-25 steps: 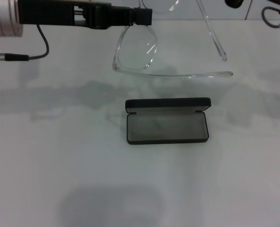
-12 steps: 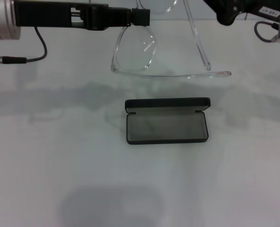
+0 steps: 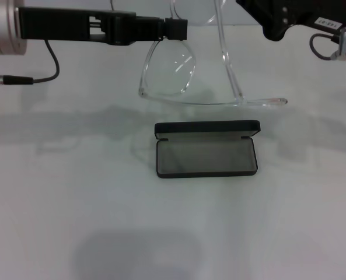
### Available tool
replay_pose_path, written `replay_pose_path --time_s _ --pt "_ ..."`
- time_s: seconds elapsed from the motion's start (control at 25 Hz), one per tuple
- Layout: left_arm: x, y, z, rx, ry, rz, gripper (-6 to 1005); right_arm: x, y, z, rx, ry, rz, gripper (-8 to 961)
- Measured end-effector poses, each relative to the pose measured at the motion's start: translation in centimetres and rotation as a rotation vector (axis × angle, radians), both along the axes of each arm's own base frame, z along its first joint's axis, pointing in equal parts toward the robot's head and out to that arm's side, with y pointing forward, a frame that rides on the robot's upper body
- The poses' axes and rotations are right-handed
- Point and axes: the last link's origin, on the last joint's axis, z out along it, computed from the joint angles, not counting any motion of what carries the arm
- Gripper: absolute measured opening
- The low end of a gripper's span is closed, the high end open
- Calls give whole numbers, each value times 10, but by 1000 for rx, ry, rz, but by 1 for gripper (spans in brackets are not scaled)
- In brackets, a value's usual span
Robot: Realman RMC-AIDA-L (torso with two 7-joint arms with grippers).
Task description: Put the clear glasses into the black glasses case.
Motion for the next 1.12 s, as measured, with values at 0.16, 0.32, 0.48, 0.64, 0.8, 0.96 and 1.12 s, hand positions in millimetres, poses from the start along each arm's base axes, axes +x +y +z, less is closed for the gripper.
replay_pose_path --time_s 0.16,0.32,0.48,0.64,0.8,0.96,1.12 --pt "-4 -1 1 4 0 14 88 -2 -2 1 0 7 16 2" --pt "-7 -2 1 4 -1 20 88 -3 -3 3 0 14 29 2" --pt "-7 -3 0 3 -3 20 88 -3 -4 3 -4 15 29 2" --pt "-5 -2 -1 0 -3 14 88 -3 -3 0 -10 6 24 3" --pt "-3 -2 -1 -1 -2 10 88 -2 -3 -1 -15 2 21 3" --pt "-4 -2 -1 -1 -1 13 88 -4 -1 -3 -19 -2 24 3" --pt "-4 -3 -2 -3 -1 14 88 -5 1 -7 -20 -18 12 4"
